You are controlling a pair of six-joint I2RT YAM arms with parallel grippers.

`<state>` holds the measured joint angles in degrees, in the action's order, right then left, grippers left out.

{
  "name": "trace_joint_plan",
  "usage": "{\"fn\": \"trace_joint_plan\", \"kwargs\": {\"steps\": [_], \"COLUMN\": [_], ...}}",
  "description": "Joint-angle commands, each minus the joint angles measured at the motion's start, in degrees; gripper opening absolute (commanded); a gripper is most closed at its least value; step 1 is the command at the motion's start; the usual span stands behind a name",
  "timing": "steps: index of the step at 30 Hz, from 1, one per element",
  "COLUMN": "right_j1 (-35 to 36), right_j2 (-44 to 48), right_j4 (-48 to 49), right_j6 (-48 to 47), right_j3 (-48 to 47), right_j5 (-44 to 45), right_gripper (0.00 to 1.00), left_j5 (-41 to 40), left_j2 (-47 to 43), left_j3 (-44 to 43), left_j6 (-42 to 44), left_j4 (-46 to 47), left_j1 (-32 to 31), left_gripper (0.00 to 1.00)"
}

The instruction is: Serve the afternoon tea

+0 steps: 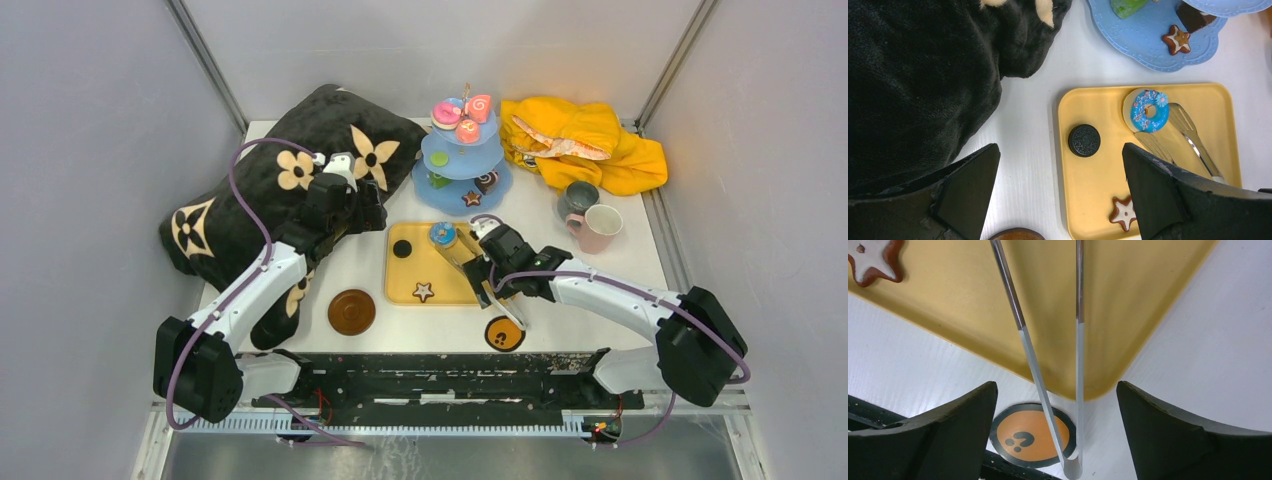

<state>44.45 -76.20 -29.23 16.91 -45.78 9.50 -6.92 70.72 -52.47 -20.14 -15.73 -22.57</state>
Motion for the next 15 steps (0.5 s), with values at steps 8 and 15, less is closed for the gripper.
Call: {"fn": "trace_joint_plan", "kwargs": {"steps": [8,15], "right_j1": [1.6,1.7], "right_j2": [-3.6,-6.6], "right_j4": [9.1,13.1], "right_j6": [1.9,2.4], "right_j3": [1.5,2.6], "right_j5": [0.9,1.0], "right_gripper": [0.81,0.74], "left_j5": [0.2,0.0], "left_j2": [-0.6,-0.8], "left_j3": [-1.0,-1.1], "left_j6": [-2.4,-2.2], "left_j4": [2.3,2.1], "left_j1": [0.3,0.3], "left_gripper": [1.00,1.00]}}
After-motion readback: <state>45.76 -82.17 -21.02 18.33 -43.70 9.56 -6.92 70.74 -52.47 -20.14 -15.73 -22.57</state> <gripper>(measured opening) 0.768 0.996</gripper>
